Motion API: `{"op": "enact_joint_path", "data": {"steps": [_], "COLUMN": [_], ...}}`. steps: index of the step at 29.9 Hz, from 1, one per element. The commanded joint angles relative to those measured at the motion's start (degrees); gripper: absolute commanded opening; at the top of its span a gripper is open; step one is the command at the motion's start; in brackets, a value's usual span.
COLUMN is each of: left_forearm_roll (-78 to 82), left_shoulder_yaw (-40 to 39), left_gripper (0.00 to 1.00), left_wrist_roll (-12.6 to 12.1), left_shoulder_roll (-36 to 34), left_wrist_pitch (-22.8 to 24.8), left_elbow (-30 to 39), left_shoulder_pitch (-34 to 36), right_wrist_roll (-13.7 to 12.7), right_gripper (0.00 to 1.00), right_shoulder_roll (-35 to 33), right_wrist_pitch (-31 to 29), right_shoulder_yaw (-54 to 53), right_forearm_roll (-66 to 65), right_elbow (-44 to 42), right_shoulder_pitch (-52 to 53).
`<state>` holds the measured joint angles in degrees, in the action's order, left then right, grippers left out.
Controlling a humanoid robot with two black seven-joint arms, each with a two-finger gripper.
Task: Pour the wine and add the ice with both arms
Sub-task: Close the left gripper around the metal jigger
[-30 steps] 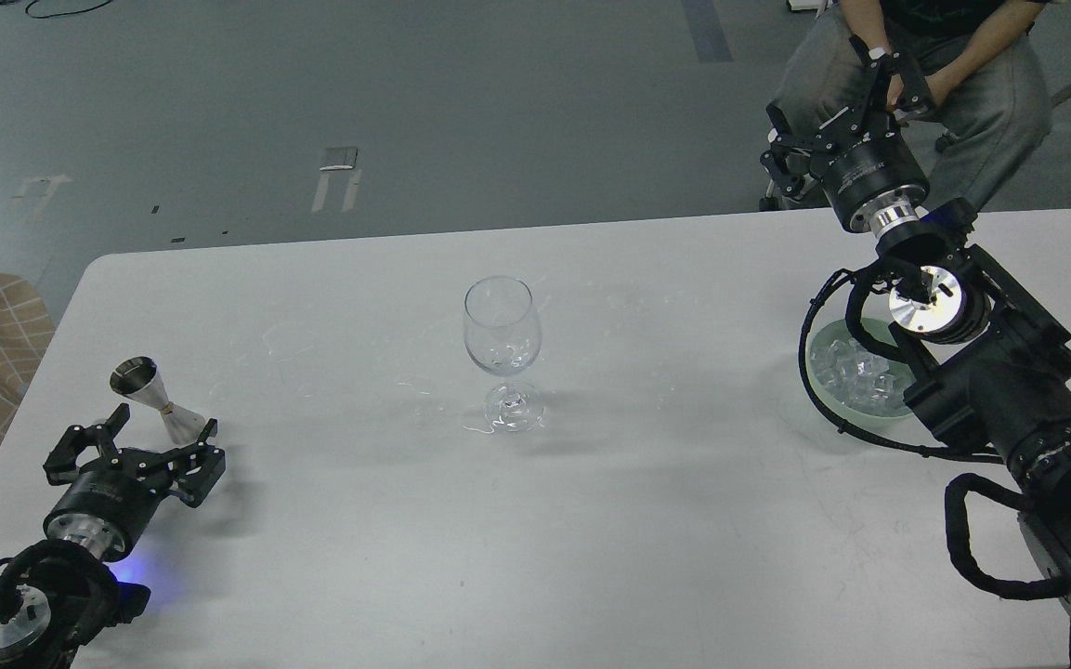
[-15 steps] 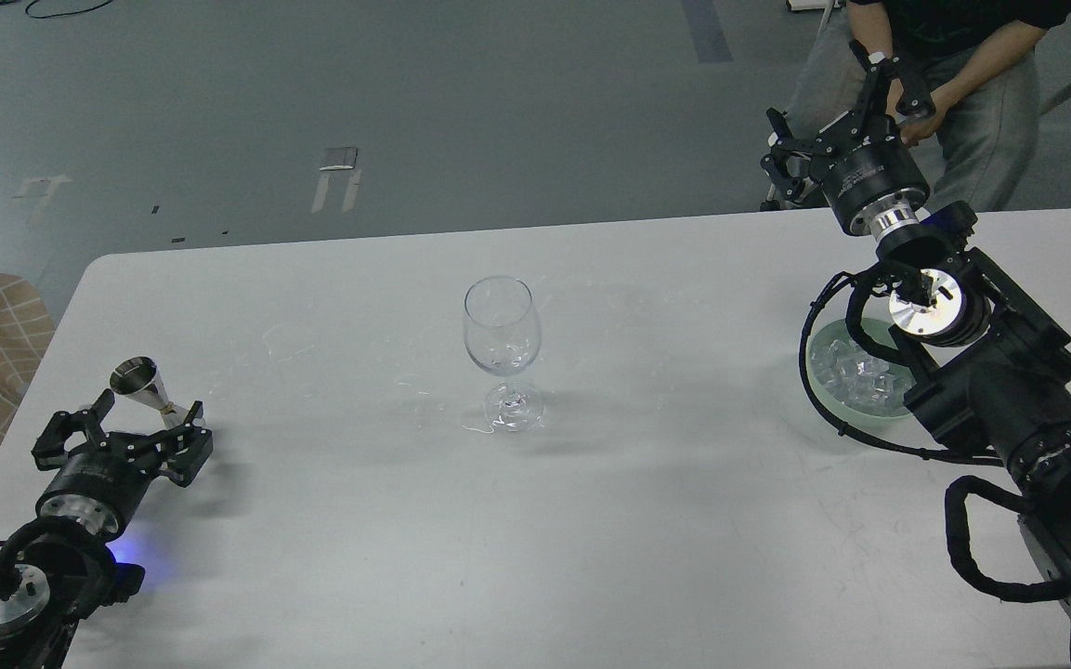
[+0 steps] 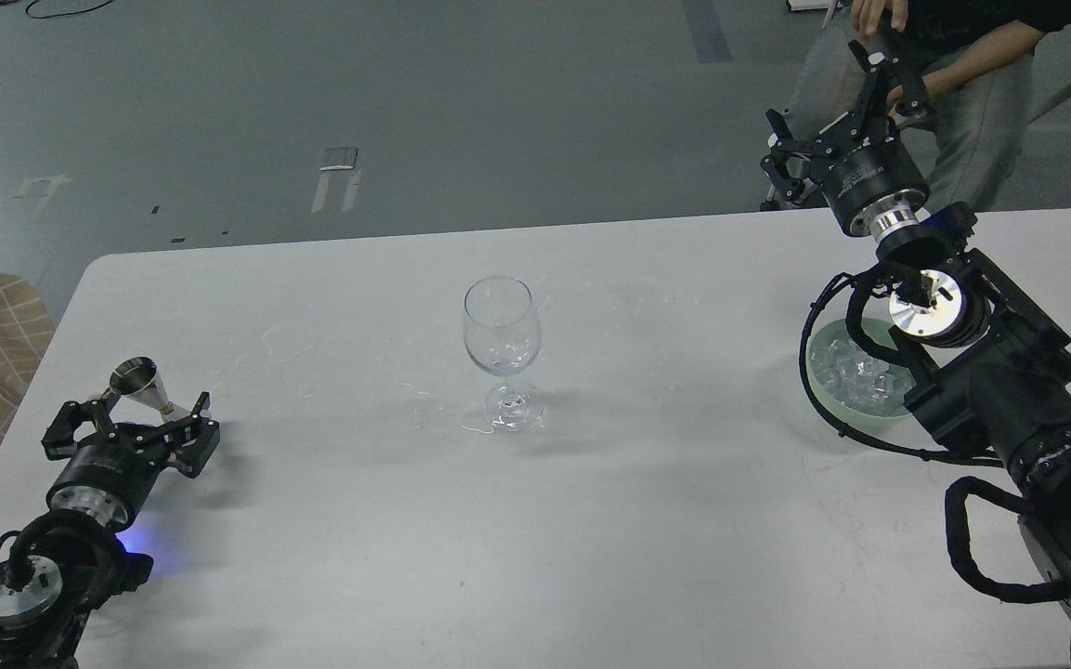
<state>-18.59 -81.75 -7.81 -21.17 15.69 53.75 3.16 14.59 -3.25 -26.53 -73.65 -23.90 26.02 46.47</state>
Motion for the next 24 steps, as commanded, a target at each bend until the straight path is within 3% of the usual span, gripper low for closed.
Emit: {"op": "enact_joint_path", "data": {"steps": [1, 9, 16, 24], "left_forearm_roll": [0.0, 0.1, 0.7, 1.1], "left_shoulder_yaw": [0.0, 0.2, 0.2, 0.2], "left_gripper": [0.94, 0.87, 0.69, 0.63], "left_wrist_roll": [0.7, 0.7, 0.8, 0.9], "left_shoulder_roll": [0.8, 1.2, 1.6, 1.7], "left_wrist_pitch": [-0.2, 0.0, 1.4, 2.7], "left_elbow": [-0.5, -2.9, -3.0, -4.0], "left_shoulder_pitch": [0.6, 2.4, 2.4, 2.5], "right_wrist_roll": [0.0, 0.0, 0.0, 0.0], "right_gripper": [1.0, 1.0, 1.0, 1.0], "right_shoulder_roll": [0.0, 0.0, 0.0, 0.0], "right_wrist_pitch": [0.0, 0.0, 0.0, 0.1], "right_shoulder_yaw": [0.0, 0.0, 0.0, 0.0], "right_forearm_roll": [0.0, 0.0, 0.0, -0.1], "right_elbow": [0.1, 0.1, 0.1, 0.0], "right_shoulder_pitch": [-0.1, -0.1, -0.1, 0.0]}}
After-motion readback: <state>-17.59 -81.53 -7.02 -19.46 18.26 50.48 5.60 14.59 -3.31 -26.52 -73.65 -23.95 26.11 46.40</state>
